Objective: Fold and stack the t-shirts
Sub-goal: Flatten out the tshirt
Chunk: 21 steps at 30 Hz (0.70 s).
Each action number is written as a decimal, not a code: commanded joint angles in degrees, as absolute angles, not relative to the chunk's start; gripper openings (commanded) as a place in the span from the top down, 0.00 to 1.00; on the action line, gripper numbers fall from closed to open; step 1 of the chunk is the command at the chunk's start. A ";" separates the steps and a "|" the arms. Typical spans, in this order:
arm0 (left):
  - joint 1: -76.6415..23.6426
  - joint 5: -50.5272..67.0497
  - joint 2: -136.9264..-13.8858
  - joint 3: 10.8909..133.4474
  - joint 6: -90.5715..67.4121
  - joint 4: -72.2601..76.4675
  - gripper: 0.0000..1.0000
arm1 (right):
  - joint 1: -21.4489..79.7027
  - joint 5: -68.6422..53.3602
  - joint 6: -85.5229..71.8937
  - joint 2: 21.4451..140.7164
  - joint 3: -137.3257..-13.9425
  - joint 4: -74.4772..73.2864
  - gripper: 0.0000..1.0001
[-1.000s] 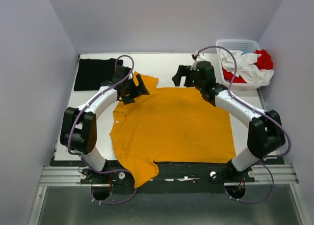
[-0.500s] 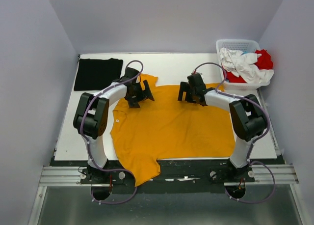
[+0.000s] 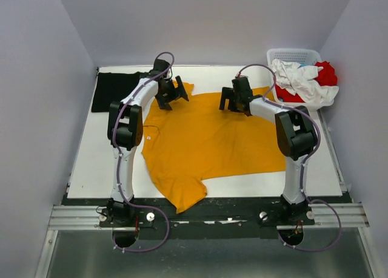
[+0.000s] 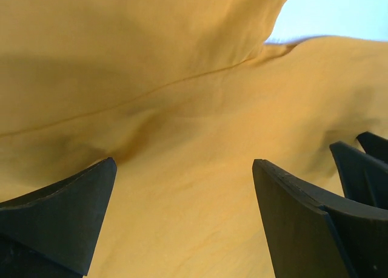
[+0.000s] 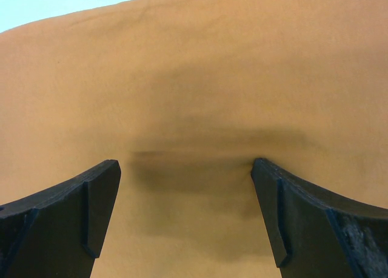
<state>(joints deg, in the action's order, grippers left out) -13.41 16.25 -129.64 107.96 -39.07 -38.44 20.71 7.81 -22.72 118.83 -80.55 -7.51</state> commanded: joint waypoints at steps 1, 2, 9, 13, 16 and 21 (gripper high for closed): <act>-11.82 18.06 -133.41 119.78 -34.88 -46.93 0.02 | 18.99 4.25 -18.89 121.66 -84.67 -10.76 0.00; -11.45 18.60 -133.02 120.82 -34.30 -46.93 0.01 | 18.98 5.29 -18.47 120.67 -85.30 -11.09 0.00; -14.95 13.43 -109.60 104.03 -30.01 -38.71 0.01 | 18.98 12.57 -24.75 98.43 -72.67 -6.92 0.00; -22.93 8.11 -90.51 84.05 -28.21 -32.17 0.01 | 19.03 17.31 -29.74 82.53 -58.91 -2.23 0.00; -31.50 3.98 -78.69 70.16 -29.14 -29.34 0.01 | 18.97 16.01 -31.12 73.15 -49.29 -0.54 0.00; -49.32 -11.72 -69.55 59.03 -36.89 -39.60 0.02 | 18.98 16.64 -33.39 63.29 -43.10 -5.93 0.00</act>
